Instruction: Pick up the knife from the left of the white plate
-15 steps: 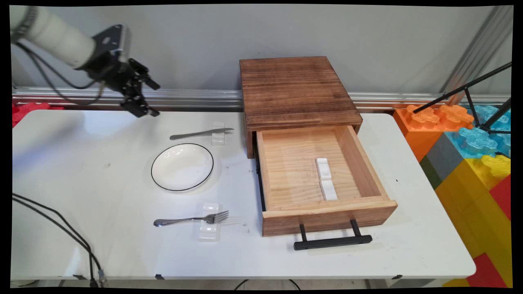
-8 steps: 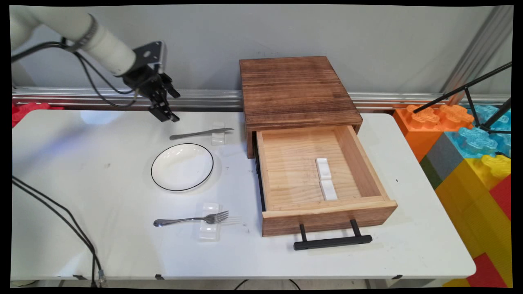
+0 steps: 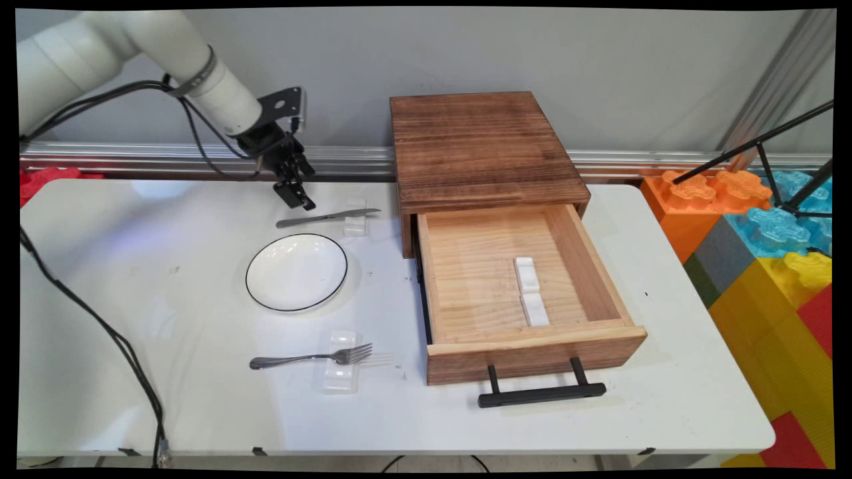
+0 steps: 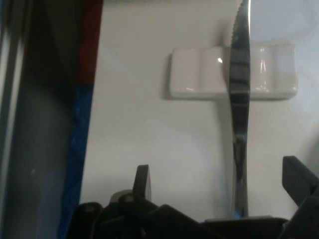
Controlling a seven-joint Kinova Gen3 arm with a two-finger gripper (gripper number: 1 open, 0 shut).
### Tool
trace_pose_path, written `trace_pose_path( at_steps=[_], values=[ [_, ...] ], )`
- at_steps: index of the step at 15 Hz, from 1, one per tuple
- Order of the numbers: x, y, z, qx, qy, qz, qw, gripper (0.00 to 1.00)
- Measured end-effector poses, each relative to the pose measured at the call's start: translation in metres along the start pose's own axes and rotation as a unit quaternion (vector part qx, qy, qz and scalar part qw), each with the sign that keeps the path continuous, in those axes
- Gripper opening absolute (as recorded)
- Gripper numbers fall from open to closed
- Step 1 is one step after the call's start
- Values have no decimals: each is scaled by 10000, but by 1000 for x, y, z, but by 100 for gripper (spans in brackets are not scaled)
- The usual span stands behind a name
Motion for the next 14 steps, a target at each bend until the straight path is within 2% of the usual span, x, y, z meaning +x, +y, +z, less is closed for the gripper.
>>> trace_pose_path(
  at_steps=[6, 14],
  values=[
    [9, -8, 30, -351, -92, -229, 9991, 100],
    [14, -11, 48, -535, -176, -287, 9980, 100]
  ],
)
